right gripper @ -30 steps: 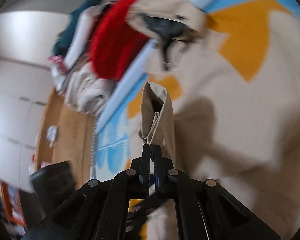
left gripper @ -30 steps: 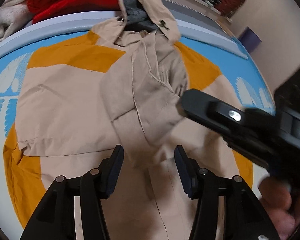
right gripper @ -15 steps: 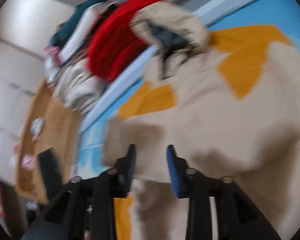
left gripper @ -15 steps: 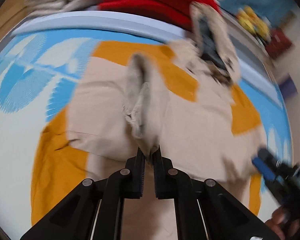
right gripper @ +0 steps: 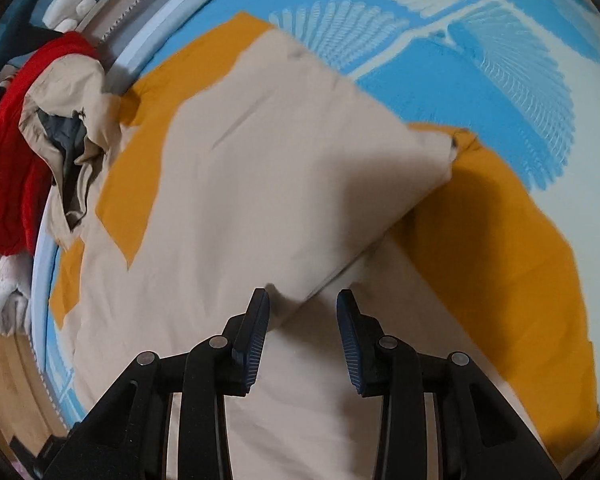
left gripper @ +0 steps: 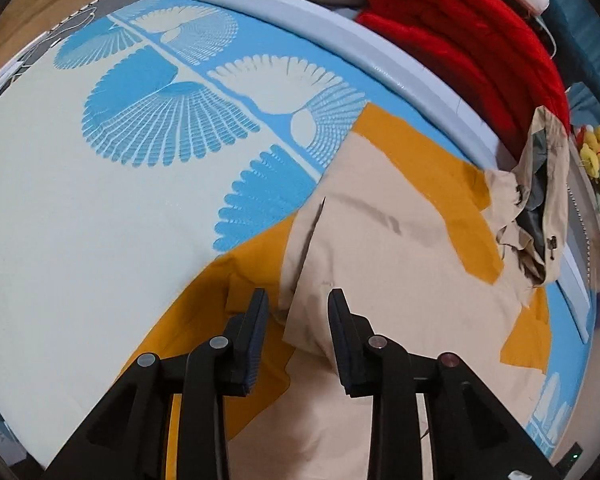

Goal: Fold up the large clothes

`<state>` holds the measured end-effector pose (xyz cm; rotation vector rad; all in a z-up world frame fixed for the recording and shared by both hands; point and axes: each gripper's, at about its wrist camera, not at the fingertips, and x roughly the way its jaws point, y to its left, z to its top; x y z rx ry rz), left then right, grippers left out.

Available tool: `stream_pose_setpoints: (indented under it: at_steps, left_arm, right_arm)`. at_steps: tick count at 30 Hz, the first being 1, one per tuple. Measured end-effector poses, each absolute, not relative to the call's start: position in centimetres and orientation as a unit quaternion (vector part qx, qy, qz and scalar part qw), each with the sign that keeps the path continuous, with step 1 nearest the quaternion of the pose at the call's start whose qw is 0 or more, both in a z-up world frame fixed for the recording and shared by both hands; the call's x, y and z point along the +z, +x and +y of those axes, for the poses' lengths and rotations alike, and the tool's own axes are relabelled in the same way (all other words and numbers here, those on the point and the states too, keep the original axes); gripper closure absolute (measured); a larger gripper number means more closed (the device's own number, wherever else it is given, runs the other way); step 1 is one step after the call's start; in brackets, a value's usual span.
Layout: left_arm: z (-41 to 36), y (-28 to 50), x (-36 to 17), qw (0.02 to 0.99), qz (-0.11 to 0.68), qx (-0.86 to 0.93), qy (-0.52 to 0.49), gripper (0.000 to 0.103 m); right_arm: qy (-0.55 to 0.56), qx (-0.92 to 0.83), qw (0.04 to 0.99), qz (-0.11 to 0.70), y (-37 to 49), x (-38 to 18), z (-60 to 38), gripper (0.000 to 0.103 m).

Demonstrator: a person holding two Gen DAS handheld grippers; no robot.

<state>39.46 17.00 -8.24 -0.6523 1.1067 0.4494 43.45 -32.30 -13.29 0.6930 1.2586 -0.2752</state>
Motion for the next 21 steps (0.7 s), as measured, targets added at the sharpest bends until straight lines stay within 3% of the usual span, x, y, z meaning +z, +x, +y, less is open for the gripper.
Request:
stream_pose_setpoints:
  at_steps: [7,8,9,11,16,21]
  left_arm:
    - [17.0,40.3,-12.2,0.730,0.567,0.174,-0.340,0.074]
    - [17.1,40.3,-12.9,0.725,0.570,0.168,-0.347,0.077]
    - [17.0,40.1,-13.0,0.726,0.568,0.165,-0.349,0.093]
    - [17.0,40.1,-12.5,0.740,0.558,0.165,-0.336,0.097]
    - [16.2,40.1,-10.7,0.757,0.554,0.204,-0.281,0.092]
    - [13.4,40.9,-7.5,0.821,0.509,0.179,-0.187,0.092]
  right_arm:
    - [0.269,-0.050,0.819,0.504,44.3,-9.2,-29.4,0.066]
    - [0.267,-0.032,0.819,0.507,44.7,-9.6,-29.0,0.066]
    - [0.270,-0.021,0.813,0.516,44.9,-10.3,-28.8,0.066]
    - [0.278,-0.026,0.795,0.539,45.2,-11.9,-29.0,0.066]
    - [0.289,-0.081,0.752,0.587,44.5,-14.9,-30.7,0.066]
    - [0.233,-0.084,0.811,0.530,44.2,-10.9,-29.6,0.066]
